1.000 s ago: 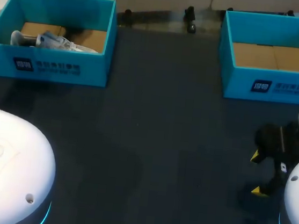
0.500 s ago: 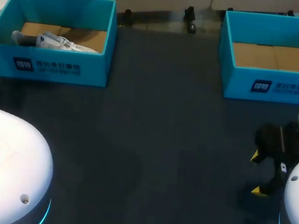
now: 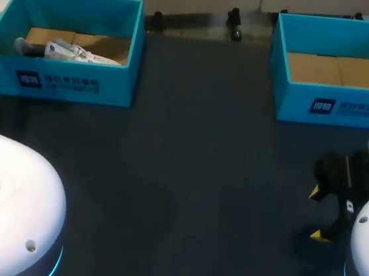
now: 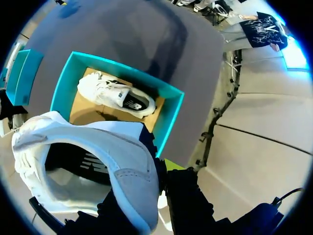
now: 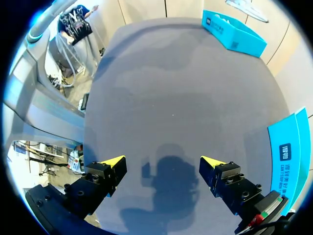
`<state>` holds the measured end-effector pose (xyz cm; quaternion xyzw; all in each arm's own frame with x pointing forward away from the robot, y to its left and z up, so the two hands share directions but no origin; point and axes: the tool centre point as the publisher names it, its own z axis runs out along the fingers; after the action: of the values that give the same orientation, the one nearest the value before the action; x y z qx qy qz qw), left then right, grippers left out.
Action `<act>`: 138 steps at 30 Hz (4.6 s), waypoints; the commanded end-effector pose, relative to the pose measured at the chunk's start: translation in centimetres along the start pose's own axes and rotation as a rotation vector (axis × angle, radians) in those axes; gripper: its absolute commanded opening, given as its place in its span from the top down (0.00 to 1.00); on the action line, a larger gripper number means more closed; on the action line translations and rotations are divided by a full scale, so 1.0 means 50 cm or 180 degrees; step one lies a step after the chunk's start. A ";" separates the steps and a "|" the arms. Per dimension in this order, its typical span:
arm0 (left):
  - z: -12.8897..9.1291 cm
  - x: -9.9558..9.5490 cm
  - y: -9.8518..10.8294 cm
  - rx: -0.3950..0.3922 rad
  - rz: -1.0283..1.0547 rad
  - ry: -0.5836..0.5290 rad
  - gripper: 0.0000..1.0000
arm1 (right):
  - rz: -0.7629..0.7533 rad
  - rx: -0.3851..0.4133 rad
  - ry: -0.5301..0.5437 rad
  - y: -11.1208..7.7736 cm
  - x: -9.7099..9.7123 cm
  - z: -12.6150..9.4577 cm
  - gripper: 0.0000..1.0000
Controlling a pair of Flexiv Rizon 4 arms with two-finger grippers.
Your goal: Take the shoe out of the shoebox, open the shoe tongue, remove and reinsert the insole, then place the shoe into the shoebox
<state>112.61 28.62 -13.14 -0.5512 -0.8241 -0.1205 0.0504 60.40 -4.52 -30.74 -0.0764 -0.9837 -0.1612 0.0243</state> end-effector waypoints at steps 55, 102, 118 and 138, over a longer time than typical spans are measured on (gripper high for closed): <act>0.214 0.002 0.038 -0.0182 0.1308 0.0041 1.00 | 0.0000 0.0004 -0.0012 -0.001 0.004 0.001 0.00; 0.192 -0.033 0.098 -0.0243 0.1272 0.0121 1.00 | 0.0000 0.0004 -0.0012 -0.001 0.004 0.001 0.00; 0.229 -0.072 0.127 -0.0154 0.1121 0.0096 1.00 | 0.0000 0.0004 -0.0012 -0.001 0.004 0.001 0.00; 0.288 -0.068 0.098 -0.0150 0.1097 0.0085 1.00 | 0.0000 0.0004 -0.0012 -0.001 0.004 0.001 0.00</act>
<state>119.85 30.88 -26.92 -0.6830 -0.7146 -0.1314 0.0744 60.40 -4.51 -30.74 -0.0763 -0.9837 -0.1612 0.0243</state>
